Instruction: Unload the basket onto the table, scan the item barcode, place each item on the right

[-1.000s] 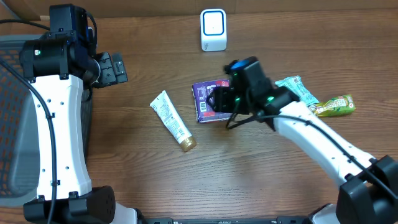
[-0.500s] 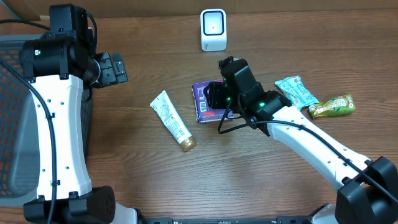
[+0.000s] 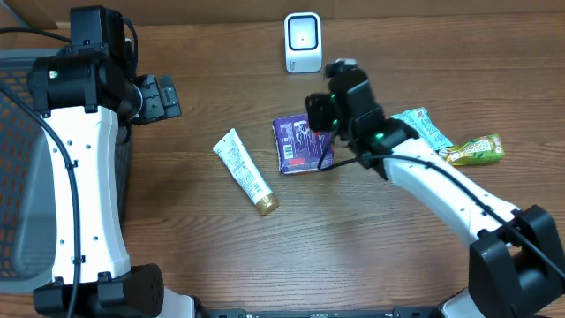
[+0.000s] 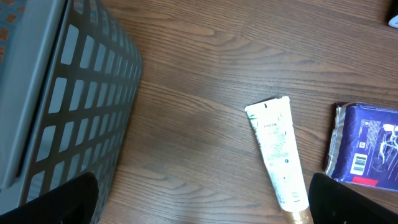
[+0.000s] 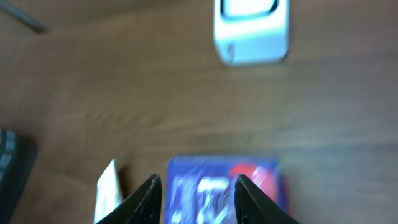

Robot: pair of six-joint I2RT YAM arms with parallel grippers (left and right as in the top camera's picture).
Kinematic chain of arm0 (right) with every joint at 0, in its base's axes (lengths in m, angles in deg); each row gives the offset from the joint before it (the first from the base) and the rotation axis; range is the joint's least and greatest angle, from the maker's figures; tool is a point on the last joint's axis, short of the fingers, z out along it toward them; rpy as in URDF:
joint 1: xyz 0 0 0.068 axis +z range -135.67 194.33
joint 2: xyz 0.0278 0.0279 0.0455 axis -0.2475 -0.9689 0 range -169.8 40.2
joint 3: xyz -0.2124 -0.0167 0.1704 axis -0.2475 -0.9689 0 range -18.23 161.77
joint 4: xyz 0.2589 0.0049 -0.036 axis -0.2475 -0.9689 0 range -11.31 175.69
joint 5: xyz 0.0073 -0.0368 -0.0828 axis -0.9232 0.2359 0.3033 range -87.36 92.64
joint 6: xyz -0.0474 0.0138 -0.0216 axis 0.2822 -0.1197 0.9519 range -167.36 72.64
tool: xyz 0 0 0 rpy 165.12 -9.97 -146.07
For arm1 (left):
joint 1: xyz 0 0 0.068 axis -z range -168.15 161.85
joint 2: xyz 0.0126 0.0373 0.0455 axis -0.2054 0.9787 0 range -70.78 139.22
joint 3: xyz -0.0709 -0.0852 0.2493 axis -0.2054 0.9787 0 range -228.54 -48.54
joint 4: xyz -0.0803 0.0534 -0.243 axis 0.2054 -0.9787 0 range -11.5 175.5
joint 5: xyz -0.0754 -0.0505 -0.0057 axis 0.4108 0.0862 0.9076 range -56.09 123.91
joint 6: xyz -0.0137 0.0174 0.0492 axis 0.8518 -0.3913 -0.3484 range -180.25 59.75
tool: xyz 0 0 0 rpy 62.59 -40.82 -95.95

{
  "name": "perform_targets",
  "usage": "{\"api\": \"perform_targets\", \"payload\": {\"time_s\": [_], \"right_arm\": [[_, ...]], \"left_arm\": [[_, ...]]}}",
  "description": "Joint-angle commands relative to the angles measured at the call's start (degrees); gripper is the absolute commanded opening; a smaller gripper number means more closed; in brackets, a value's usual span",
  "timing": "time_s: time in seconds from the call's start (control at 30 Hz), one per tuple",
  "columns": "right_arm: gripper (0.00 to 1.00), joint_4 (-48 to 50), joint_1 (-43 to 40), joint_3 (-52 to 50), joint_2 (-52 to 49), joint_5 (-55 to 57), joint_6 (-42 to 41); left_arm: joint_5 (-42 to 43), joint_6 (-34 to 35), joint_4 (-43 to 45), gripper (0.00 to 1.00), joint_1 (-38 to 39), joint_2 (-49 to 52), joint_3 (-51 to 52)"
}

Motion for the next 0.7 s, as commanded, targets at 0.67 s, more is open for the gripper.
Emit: {"api": "perform_targets", "payload": {"time_s": [0.67], "right_arm": [[0.55,-21.79,-3.8,23.78,-21.51,-4.92,16.17]], "left_arm": [[0.09,-1.07,0.04,1.0,0.15,0.02,0.09]]}}
